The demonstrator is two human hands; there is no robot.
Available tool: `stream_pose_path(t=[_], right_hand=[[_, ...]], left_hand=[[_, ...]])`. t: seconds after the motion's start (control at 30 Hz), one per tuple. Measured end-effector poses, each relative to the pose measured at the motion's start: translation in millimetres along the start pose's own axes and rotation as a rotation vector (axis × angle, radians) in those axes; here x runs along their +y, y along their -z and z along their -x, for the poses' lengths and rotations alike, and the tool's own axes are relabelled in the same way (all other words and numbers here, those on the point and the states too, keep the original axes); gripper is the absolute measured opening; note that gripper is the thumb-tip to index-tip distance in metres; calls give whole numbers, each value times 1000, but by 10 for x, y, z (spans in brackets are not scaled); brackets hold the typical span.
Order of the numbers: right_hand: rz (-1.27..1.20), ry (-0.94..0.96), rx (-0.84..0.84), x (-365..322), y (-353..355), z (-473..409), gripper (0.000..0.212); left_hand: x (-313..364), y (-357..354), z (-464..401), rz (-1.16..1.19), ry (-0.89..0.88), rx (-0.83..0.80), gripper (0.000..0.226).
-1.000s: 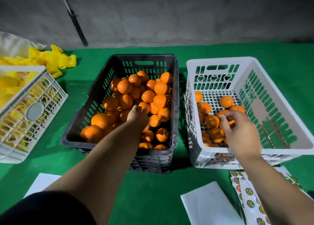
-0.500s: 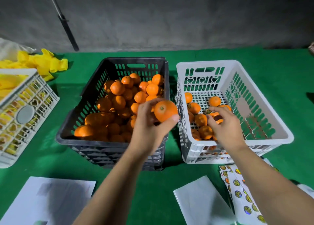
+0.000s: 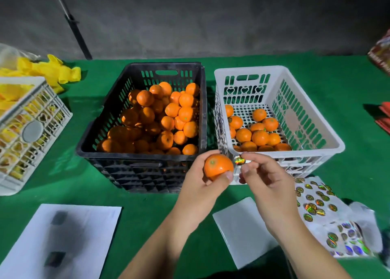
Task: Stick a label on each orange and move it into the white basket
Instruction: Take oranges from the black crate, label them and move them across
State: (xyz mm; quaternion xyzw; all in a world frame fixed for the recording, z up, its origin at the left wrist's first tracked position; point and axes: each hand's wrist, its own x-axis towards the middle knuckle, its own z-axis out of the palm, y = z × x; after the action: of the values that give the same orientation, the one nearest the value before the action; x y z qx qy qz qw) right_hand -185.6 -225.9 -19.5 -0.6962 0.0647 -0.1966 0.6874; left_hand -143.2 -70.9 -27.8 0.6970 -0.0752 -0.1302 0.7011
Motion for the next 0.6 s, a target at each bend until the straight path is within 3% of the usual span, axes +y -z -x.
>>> stream_pose_path(t=[0.13, 0.27, 0.4, 0.6], right_hand=[[19, 35, -49, -108, -18, 89, 4], [-20, 55, -125, -170, -55, 130, 13], [-141, 67, -96, -220, -66, 132, 24], [-112, 6, -81, -298, -98, 133, 31]], left_hand=[[21, 20, 89, -12, 2, -50, 49], [42, 5, 156, -2, 9, -117, 50], [62, 4, 184, -11, 44, -150, 60], [207, -13, 211, 167, 53, -179, 70]])
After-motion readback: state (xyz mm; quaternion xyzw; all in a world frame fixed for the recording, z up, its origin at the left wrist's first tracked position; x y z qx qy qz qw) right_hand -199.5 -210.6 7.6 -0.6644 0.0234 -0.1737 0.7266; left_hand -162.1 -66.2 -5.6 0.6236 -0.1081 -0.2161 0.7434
